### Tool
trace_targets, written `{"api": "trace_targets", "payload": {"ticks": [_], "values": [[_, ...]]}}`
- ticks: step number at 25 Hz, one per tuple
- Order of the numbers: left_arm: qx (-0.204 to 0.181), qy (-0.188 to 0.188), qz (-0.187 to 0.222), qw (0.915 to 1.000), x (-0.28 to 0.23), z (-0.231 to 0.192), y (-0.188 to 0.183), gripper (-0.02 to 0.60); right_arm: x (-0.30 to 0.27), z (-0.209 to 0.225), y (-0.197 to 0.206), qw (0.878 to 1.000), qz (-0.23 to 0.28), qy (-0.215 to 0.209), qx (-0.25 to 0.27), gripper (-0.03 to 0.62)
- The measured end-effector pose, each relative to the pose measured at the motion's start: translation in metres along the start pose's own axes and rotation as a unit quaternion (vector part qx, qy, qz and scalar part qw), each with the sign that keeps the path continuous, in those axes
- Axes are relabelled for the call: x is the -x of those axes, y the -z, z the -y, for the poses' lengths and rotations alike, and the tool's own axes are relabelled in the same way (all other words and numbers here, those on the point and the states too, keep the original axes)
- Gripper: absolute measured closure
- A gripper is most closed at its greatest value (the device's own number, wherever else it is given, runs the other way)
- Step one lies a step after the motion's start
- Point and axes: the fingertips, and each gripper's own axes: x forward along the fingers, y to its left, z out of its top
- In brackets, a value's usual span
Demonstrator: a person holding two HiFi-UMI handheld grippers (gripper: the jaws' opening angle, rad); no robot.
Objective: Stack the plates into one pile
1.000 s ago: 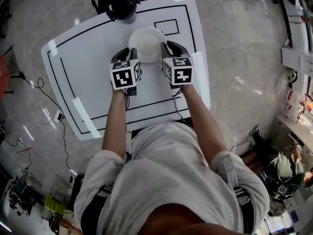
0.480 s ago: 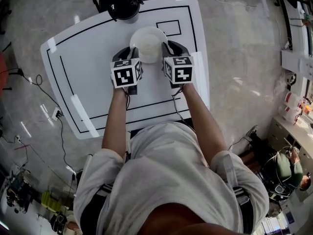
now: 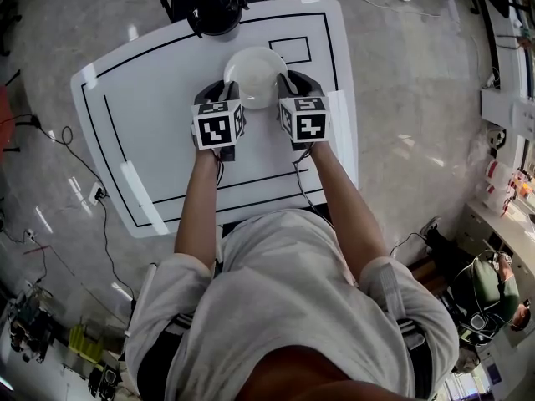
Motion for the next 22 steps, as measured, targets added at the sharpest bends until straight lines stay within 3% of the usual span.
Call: {"api": "trace_targets", "payload": {"ticks": [14,22], "values": [[-0.024,-0.031,0.005,0.9992,-0.003,-0.0006,0.0014,0.489,-0.0034,0.0003,0.0015,1.0,0.003,0.007,0.008,0.519],[-0.024,-0.071,0.029,0.9968,0.0017,-0.0043,-0.0032,0.485,-0.0042,0.0006,-0.0007,1.0,0.006,0.007,0.025,0.501]]}}
